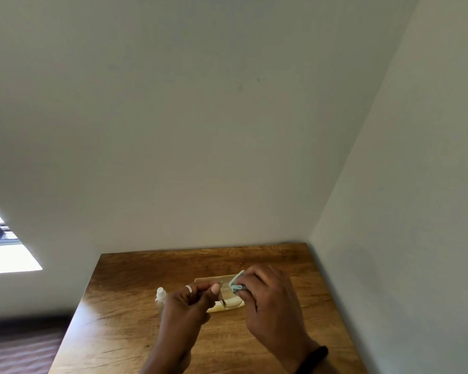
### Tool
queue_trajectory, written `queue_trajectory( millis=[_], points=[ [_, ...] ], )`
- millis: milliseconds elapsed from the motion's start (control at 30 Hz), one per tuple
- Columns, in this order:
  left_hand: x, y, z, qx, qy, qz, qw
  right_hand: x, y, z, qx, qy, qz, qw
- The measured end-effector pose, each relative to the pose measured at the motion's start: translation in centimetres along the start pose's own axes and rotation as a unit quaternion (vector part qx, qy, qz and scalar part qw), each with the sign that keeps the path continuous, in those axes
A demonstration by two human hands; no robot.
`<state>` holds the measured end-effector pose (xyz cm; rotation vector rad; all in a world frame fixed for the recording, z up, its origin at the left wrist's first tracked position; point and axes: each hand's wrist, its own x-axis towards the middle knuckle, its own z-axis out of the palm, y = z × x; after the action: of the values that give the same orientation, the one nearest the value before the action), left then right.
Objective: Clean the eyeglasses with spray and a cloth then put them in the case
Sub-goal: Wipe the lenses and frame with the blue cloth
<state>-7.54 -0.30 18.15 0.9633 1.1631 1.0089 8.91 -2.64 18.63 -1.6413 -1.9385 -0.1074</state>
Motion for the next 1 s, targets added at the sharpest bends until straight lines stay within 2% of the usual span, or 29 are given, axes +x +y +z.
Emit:
queue_trajectory(
  millis=[133, 267, 500, 767, 1000],
  points=[
    [-0.2, 0.1, -0.1, 0.013, 0.001, 0.000, 1.000, -0.3, -1.4, 0.9, 0.017, -0.008, -0.005, 1.000],
    [-0.5, -0.1, -0.5, 0.014, 0.012, -0.008, 1.000, -2.2, -1.8, 1.6, -0.002, -0.056, -0.035, 0.998],
    [-0.9, -1.1, -0.8, 0.026, 0.006, -0.008, 1.000, -0.8, -0.5, 1.0, -0.010, -0.001, 0.031, 0.999],
    [-0.8, -1.2, -1.2, 0.025, 0.006, 0.004, 1.000, -2.0, -2.2, 1.6, -0.016, -0.058, -0.021, 0.998],
    [-0.9, -1.4, -1.0, 0.013, 0.007, 0.004, 1.000, 0.1, -1.6, 0.9, -0.014, -0.014, 0.021, 1.000]
  ],
)
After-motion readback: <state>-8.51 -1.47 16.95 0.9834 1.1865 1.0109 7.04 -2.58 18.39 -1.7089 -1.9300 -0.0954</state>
